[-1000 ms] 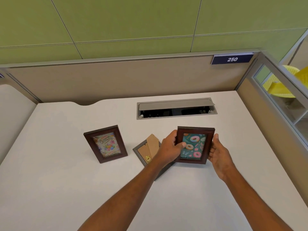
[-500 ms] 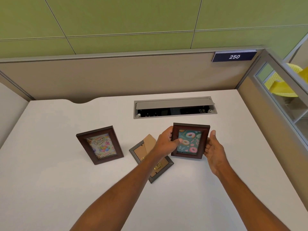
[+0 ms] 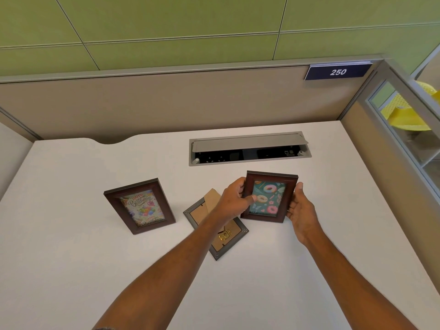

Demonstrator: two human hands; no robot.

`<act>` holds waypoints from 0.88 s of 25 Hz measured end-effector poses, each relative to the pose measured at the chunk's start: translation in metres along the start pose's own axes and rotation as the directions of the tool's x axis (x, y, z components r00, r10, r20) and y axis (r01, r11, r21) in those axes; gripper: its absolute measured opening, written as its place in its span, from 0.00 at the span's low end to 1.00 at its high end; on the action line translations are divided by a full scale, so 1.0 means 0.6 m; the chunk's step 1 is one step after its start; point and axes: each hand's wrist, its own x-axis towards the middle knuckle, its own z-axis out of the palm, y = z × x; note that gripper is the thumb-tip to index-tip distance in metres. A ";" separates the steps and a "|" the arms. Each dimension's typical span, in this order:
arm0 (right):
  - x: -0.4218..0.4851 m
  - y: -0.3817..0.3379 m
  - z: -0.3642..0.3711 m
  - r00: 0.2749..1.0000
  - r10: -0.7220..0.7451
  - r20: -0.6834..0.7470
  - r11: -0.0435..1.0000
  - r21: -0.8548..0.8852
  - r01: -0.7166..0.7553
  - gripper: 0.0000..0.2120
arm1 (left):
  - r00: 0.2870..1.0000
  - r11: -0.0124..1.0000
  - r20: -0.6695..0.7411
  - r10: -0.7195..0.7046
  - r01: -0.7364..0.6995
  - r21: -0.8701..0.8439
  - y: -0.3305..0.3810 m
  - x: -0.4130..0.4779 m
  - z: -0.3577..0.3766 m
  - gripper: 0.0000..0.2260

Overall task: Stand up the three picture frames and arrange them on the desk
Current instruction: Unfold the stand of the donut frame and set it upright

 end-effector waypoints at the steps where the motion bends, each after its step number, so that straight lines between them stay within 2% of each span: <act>1: 0.000 0.001 0.001 1.000 -0.001 0.003 1.000 0.006 0.001 0.29 | 1.000 1.000 0.005 -0.003 0.003 -0.006 -0.001 -0.001 -0.001 0.18; 4: 0.000 0.005 0.003 1.000 -0.003 0.009 1.000 0.016 0.003 0.27 | 1.000 1.000 0.013 0.001 -0.001 -0.006 -0.001 -0.006 -0.002 0.20; 9: 0.003 0.012 -0.002 0.999 -0.033 -0.005 0.999 -0.012 0.033 0.35 | 0.997 0.998 -0.058 0.043 -0.046 -0.037 0.005 -0.026 -0.014 0.23; 11: 0.002 0.019 -0.010 0.998 -0.042 -0.046 0.999 -0.015 0.041 0.39 | 0.988 0.995 -0.148 0.048 -0.060 -0.081 0.004 -0.044 -0.023 0.24; 13: -0.006 0.033 -0.020 0.992 -0.045 -0.115 0.999 -0.031 0.042 0.41 | 0.958 0.986 -0.286 0.027 -0.072 -0.149 -0.007 -0.065 -0.030 0.20; 16: -0.028 0.063 -0.022 0.966 -0.072 -0.248 0.997 -0.058 0.060 0.31 | 0.887 0.966 -0.459 -0.049 -0.074 -0.248 -0.033 -0.098 -0.030 0.11; 18: -0.042 0.084 -0.015 0.914 -0.115 -0.390 0.989 -0.134 0.067 0.25 | 0.864 0.953 -0.493 -0.097 -0.062 -0.296 -0.049 -0.119 -0.033 0.09; 20: -0.060 0.105 -0.003 0.856 -0.140 -0.497 0.973 -0.227 0.027 0.26 | 0.852 0.958 -0.508 -0.125 -0.030 -0.286 -0.063 -0.141 -0.039 0.06; 22: -0.082 0.125 0.012 0.854 -0.170 -0.493 0.954 -0.298 0.018 0.26 | 0.826 0.967 -0.541 -0.156 0.017 -0.252 -0.077 -0.162 -0.045 0.06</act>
